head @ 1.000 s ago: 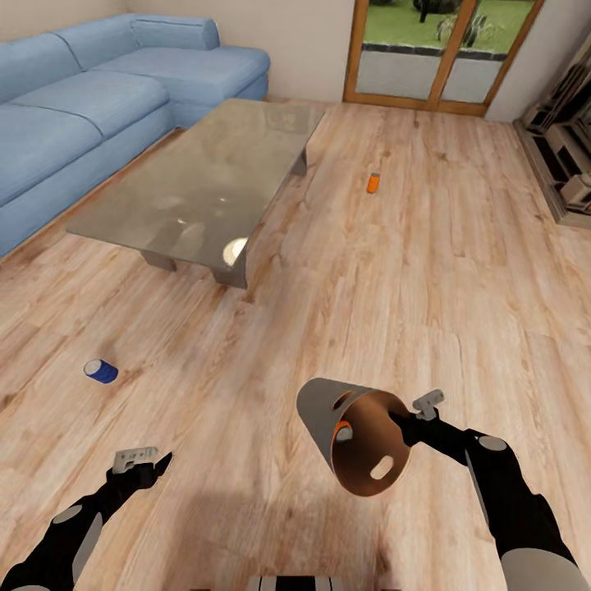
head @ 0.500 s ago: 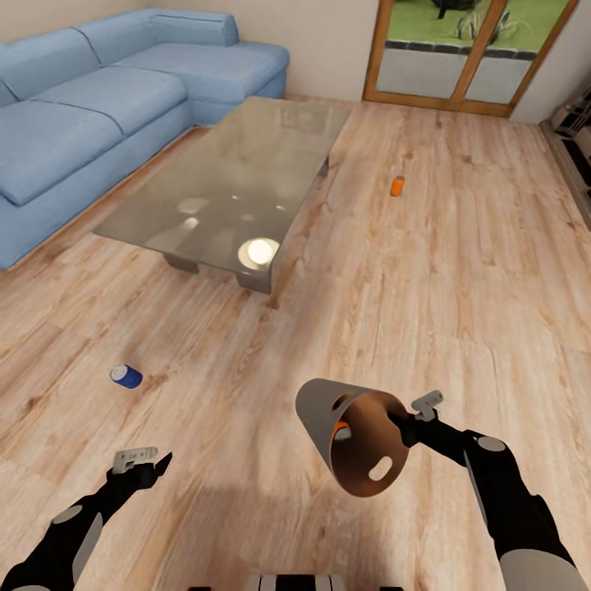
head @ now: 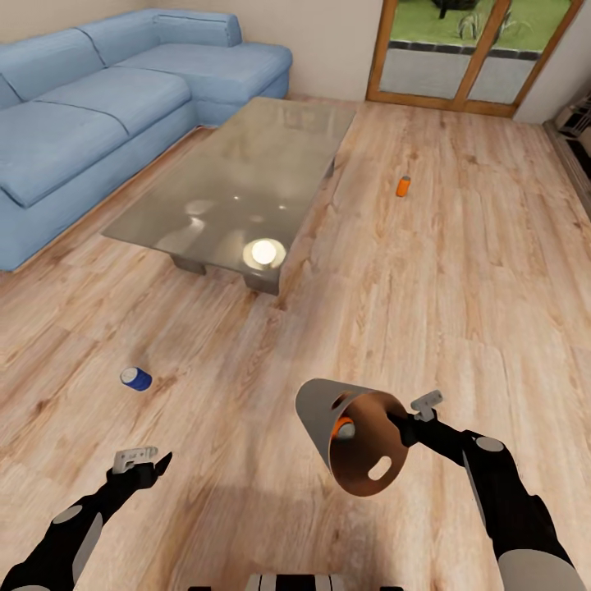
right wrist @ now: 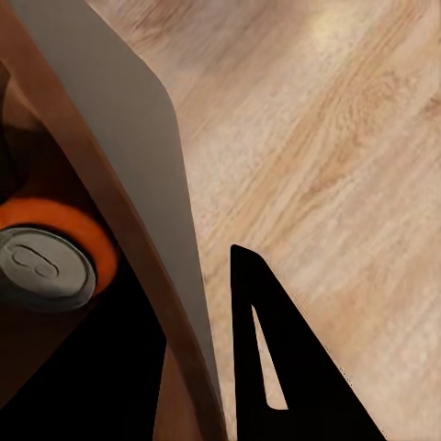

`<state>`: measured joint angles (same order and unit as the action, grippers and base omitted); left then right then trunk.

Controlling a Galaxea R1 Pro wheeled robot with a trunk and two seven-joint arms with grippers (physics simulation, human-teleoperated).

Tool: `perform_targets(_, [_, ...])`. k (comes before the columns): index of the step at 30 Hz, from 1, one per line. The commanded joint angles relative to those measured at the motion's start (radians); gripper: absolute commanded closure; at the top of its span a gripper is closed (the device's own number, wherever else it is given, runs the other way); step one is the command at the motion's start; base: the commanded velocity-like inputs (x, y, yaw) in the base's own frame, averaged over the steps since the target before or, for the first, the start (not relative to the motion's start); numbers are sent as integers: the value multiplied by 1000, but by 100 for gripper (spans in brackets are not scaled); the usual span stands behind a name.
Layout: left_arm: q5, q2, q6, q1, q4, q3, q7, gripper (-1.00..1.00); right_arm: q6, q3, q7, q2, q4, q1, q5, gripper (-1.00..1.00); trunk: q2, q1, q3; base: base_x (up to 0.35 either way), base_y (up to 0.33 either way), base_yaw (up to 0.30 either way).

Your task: Put the three can of soda from the living room inside the tash can in the kitchen.

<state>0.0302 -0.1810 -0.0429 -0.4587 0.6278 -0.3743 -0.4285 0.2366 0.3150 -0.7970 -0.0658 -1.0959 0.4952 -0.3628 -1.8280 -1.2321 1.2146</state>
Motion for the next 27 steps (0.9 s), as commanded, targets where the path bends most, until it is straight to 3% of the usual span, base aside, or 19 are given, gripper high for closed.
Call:
perform_targets(1, [1, 0, 0, 0, 0, 0, 0, -100, 3, 0, -2, 1, -1, 0, 9, 100, 0, 0, 0, 83, 268, 0])
perform_targets(17, [2, 0, 7, 0, -3, 0, -1, -100, 3, -2, -1, 3, 2, 0, 9, 100, 0, 0, 0, 165, 275, -2])
perform_targets(27, [2, 0, 3, 0, -3, 0, -1, -100, 4, 0, 1, 3, 2, 0, 14, 100, 0, 0, 0, 122, 257, -178])
